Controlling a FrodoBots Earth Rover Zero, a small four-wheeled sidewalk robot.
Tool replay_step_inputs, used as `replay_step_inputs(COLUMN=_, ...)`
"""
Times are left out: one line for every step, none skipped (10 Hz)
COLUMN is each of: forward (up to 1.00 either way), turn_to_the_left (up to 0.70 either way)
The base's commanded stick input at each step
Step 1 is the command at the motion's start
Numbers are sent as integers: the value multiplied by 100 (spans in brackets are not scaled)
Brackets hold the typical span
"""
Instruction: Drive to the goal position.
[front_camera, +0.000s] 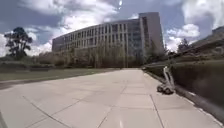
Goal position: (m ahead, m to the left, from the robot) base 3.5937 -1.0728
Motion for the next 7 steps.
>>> replay_step_inputs(forward=70, turn_to_the_left=-35)
replay_step_inputs(forward=70, turn_to_the_left=-35)
replay_step_inputs(forward=70, turn_to_the_left=-35)
replay_step_inputs(forward=70, turn_to_the_left=9)
replay_step_inputs(forward=70, turn_to_the_left=13)
replay_step_inputs(forward=70, turn_to_the_left=8)
replay_step_inputs(forward=70, turn_to_the_left=11)
